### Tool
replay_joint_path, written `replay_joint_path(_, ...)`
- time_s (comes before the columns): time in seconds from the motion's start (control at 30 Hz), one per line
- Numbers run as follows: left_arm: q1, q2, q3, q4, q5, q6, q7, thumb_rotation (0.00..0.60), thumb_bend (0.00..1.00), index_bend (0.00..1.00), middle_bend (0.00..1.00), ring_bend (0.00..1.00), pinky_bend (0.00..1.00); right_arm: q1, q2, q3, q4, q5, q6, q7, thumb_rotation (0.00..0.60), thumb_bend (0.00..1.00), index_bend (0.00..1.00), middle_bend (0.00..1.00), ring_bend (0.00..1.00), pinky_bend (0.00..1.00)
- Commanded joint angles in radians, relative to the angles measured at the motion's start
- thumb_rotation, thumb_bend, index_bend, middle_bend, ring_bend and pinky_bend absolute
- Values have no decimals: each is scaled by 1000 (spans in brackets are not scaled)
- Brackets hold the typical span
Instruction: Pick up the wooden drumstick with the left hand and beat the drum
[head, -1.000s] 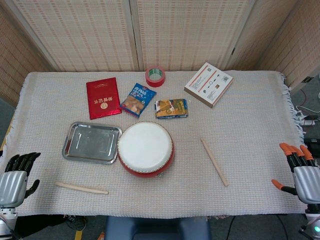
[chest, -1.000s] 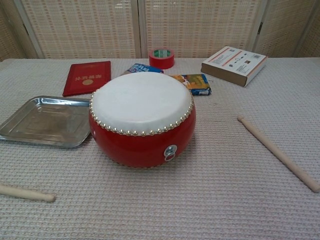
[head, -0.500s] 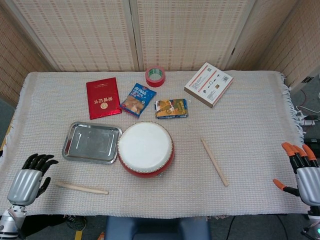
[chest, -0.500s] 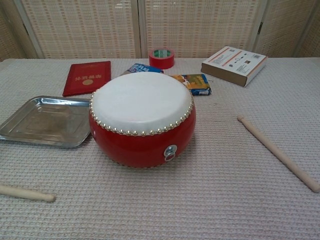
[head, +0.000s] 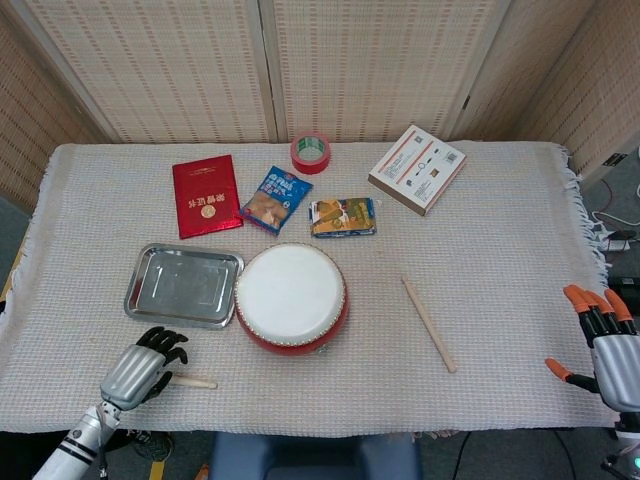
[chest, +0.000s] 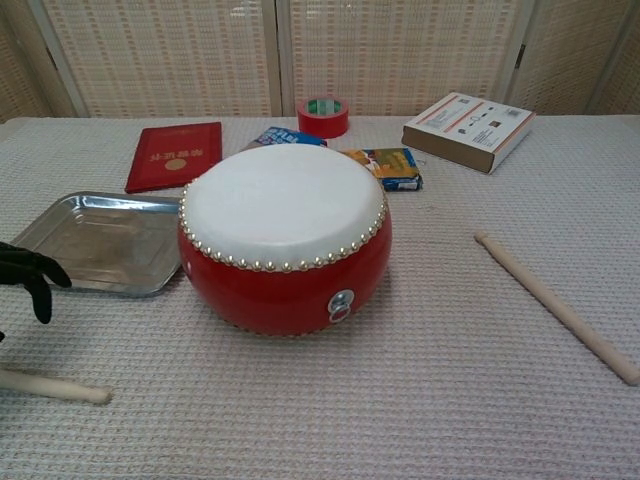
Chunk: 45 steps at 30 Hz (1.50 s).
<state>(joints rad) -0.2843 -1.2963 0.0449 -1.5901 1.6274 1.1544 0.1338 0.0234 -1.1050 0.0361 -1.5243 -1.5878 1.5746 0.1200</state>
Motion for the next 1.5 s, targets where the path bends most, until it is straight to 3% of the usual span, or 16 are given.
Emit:
replay_joint_path(0.03, -10, -31, 7, 3, -28, -26, 38, 600, 376, 437, 204, 150, 126, -1, 0, 0, -1, 1, 0, 0, 600, 37, 0, 77, 0, 0)
replay_joint_path(0.33, 10, -101, 25, 25, -69, -16, 123, 600, 299, 438, 200, 142, 118, -1, -1, -1, 2, 0, -1, 5, 600, 37, 0, 77, 0, 0)
replay_joint_path(0.8, 33, -197, 30, 106, -80, 32, 177, 600, 284, 472, 208, 131, 116, 8, -1, 2, 10, -7, -5, 20, 600, 37, 0, 77, 0, 0)
replay_joint_path(1.5, 25, -218, 27, 139, -116, 21, 151, 600, 323, 517, 219, 132, 117, 15, 4, -2, 7, -7, -18, 25, 600, 36, 0, 77, 0, 0)
